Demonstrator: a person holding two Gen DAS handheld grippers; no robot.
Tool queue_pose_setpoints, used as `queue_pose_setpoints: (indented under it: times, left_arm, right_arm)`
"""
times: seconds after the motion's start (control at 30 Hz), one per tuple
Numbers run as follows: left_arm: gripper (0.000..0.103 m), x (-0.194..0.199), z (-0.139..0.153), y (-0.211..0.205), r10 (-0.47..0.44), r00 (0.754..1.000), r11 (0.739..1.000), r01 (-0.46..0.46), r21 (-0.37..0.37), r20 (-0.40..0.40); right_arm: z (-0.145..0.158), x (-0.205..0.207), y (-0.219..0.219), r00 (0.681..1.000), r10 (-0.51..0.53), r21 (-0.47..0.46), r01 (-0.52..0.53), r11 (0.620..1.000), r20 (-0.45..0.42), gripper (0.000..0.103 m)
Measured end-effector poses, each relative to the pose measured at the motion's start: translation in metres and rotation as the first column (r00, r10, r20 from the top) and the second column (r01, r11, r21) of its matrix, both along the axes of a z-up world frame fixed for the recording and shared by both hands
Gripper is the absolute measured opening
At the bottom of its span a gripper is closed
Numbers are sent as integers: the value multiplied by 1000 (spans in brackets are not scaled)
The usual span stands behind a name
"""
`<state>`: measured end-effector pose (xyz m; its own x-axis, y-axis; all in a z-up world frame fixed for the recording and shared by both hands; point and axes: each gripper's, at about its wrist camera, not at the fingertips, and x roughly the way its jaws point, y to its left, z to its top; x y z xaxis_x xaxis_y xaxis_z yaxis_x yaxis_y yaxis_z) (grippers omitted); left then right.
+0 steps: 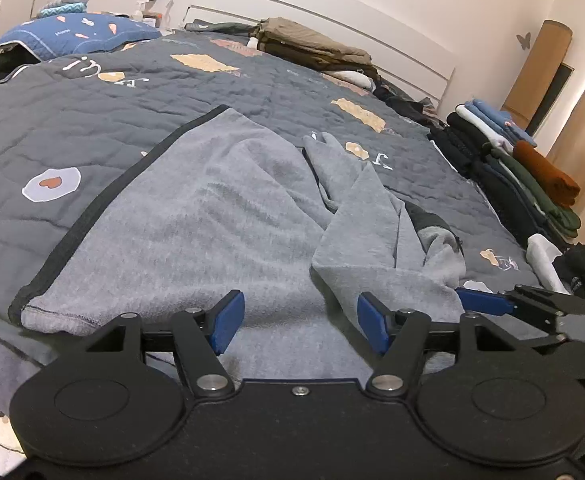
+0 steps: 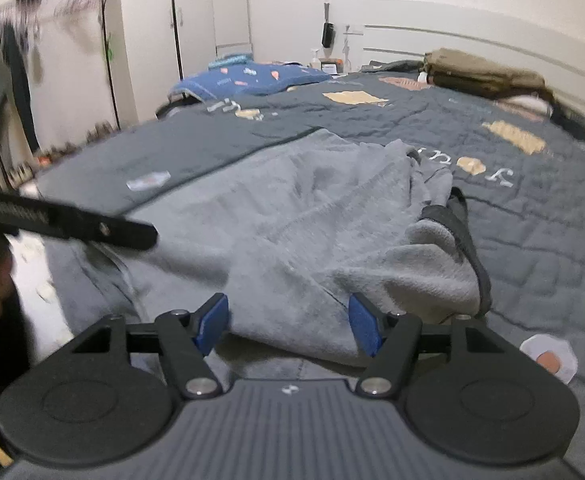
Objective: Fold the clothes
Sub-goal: 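Grasp the sweatshirt sleeve with the right gripper and lift it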
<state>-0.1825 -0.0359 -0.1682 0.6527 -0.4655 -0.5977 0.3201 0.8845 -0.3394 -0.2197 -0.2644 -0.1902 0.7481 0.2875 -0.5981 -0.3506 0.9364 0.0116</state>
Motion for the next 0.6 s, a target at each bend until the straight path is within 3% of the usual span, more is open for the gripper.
queue_pose_setpoints:
  times: [0.13,0.2,0.27,0.37,0.6]
  left_arm:
    - [63,0,0,0,1,1000,1000,-1,3,-5]
    - [64,0,0,-1,2,1000,1000,-2,6,-6]
    - [65,0,-1,-2,1,1000,1000,-1,8,-7]
    - [65,0,-1,-2,0,1000,1000,0,12,-6]
    - [65,0,-2,-3,4,1000,1000,-4,14,-4]
  right_arm:
    - [-8,0,3,1000,13,-47,-13,999,6,64]
    - [-9,0,0,1000,6,-29,-6,1000,1,57]
    - [-9,3,-8,1000,-19,34,19,999,-20,39]
    - [-6,8,-27,995,-72,164,83,983,-76,24]
    - [6,2,-57,981,-163,353,191,916,-109,15]
